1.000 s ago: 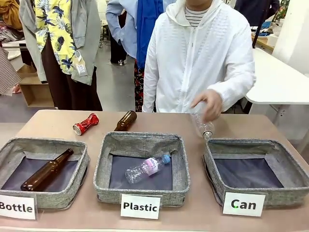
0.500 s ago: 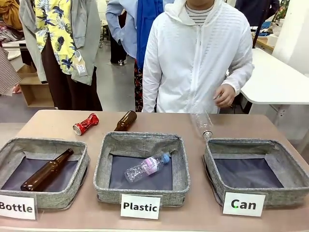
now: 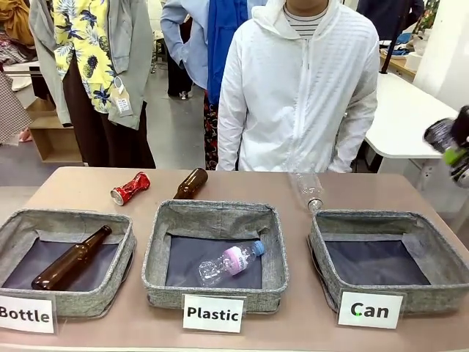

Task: Sort the can waste into the basket.
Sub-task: Pick up the can waste from the table and place it in the right Fabric basket.

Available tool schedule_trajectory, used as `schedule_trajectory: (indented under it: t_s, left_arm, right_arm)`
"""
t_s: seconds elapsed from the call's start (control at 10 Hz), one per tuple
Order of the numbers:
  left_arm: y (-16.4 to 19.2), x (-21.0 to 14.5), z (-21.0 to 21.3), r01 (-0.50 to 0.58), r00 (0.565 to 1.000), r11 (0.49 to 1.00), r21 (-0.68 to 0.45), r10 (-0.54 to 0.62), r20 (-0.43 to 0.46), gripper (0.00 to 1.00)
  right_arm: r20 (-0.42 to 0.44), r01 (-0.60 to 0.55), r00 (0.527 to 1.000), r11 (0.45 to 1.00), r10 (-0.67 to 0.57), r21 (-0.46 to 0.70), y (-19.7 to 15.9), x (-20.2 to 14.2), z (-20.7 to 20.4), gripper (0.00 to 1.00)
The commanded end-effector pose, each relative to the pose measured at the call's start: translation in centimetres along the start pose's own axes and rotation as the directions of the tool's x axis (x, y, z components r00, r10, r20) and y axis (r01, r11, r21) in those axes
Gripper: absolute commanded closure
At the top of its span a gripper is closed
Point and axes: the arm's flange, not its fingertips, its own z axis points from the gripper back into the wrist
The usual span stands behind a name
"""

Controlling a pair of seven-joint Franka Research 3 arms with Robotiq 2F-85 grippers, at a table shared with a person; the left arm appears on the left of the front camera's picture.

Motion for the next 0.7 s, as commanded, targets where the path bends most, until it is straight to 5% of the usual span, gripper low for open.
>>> schedule_trajectory:
  t_s: [0.0,0.2,0.4,0.6]
  left_arm:
    - [0.1,-0.4,-0.1,-0.007,1.0,1.0,0.011,0.008,-0.002,0.0]
    - [0.1,-0.4,-0.1,-0.007,1.0,1.0,0.011,0.008,-0.002,0.0]
    - [0.1,-0.4,-0.1,-0.007,1.0,1.0,0.011,0.008,-0.002,0.0]
    - [0.1,-0.4,-0.1,-0.007,1.0,1.0,0.011,0.008,-0.002,0.0]
  right_arm:
    - [-0.101,-0.31,0.947,0.95,0.305,-0.032,1.9,0.3,-2.0,1.0]
    - [-0.149,-0.653,0.729,0.744,0.668,0.139,2.8,0.7,-4.9,1.0]
    - [-0.156,-0.819,0.389,0.418,0.908,0.392,1.7,1.1,-7.6,1.0]
    - [-0.058,-0.887,0.225,0.23,0.973,0.401,0.2,1.1,-8.4,1.0]
